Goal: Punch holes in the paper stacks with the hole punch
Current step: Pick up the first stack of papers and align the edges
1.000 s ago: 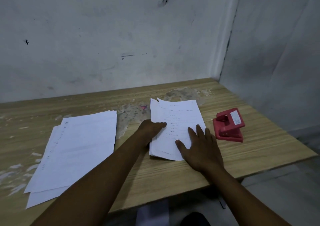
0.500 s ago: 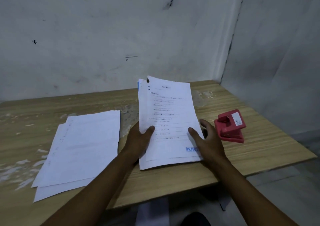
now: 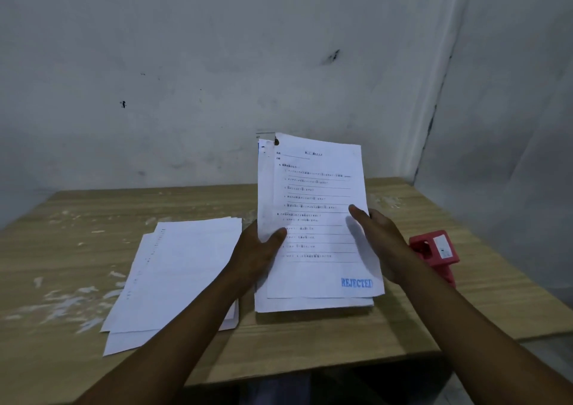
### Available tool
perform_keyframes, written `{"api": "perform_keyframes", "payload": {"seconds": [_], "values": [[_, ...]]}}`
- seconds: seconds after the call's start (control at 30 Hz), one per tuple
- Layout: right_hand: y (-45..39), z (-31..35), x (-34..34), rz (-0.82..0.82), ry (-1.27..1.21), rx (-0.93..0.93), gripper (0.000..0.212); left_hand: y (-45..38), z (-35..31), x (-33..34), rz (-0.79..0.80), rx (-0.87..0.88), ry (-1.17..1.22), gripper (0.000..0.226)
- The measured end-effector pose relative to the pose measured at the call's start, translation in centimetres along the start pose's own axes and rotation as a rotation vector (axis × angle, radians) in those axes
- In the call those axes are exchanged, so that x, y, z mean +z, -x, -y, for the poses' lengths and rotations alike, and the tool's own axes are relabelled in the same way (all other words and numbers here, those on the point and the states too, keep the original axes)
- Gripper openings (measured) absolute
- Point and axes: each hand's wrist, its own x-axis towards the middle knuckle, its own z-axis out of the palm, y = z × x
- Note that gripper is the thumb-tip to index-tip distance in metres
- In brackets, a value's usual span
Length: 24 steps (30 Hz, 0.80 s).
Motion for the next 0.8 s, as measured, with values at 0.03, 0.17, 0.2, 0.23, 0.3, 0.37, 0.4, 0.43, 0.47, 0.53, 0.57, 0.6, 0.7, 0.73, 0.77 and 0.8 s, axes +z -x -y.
{"api": "perform_keyframes", "payload": {"seconds": [0.03, 0.17, 0.2, 0.23, 0.3, 0.37, 0.4, 0.43, 0.47, 0.53, 0.57, 0.6, 0.7, 0.73, 0.77, 0.8], "values": [[-0.2, 0.2, 0.1, -0.009, 0.004, 0.001, 0.036, 0.0, -0.4, -0.3, 0.016, 0.009, -0.014, 0.036], [-0.5, 0.4, 0.7, -0.026, 0.012, -0.022, 0.025, 0.1, -1.5, -1.3, 0.052, -0.003, -0.013, 0.026], [-0.4, 0.4, 0.9, -0.018, 0.006, -0.025, 0.019, 0.1, -1.7, -1.5, 0.054, -0.011, -0.011, 0.024], [-0.4, 0.4, 1.1, -0.013, 0.013, -0.030, 0.016, 0.0, -1.8, -1.5, 0.058, -0.019, -0.009, 0.024], [-0.1, 0.6, 1.4, -0.025, 0.018, -0.054, 0.015, -0.1, -1.9, -1.5, 0.058, -0.039, -0.002, 0.026], [0.2, 0.9, 1.6, -0.044, 0.007, -0.085, 0.017, -0.1, -2.3, -1.3, 0.048, -0.037, 0.001, 0.026], [0.3, 1.0, 1.7, -0.052, 0.012, -0.103, 0.017, -0.2, -2.5, -1.2, 0.035, -0.013, -0.020, 0.027], [0.3, 1.0, 1.7, -0.061, 0.016, -0.120, 0.017, -0.3, -2.7, -1.1, 0.005, 0.023, -0.058, 0.030], [0.5, 1.2, 1.8, -0.072, 0.017, -0.140, 0.017, -0.4, -3.1, -1.1, -0.043, 0.059, -0.091, 0.032], [0.8, 1.7, 1.9, -0.092, 0.007, -0.182, 0.016, -0.8, -3.7, -1.1, -0.132, 0.117, -0.125, 0.031], [0.8, 1.9, 1.9, -0.104, 0.000, -0.199, 0.017, -1.1, -4.0, -1.1, -0.147, 0.132, -0.127, 0.030], [0.9, 2.3, 2.0, -0.113, -0.006, -0.218, 0.017, -1.3, -4.3, -1.1, -0.153, 0.147, -0.130, 0.029], [1.1, 3.3, 2.2, -0.143, -0.019, -0.268, 0.015, -1.7, -5.1, -1.0, -0.172, 0.184, -0.153, 0.021], [1.2, 3.5, 2.2, -0.158, -0.022, -0.286, 0.015, -1.7, -5.3, -0.9, -0.180, 0.196, -0.146, 0.018], [1.3, 3.5, 2.2, -0.171, -0.019, -0.305, 0.015, -1.6, -5.4, -0.8, -0.183, 0.204, -0.136, 0.017], [1.5, 3.5, 2.3, -0.185, -0.014, -0.318, 0.015, -1.5, -5.4, -0.7, -0.183, 0.207, -0.127, 0.017]]}}
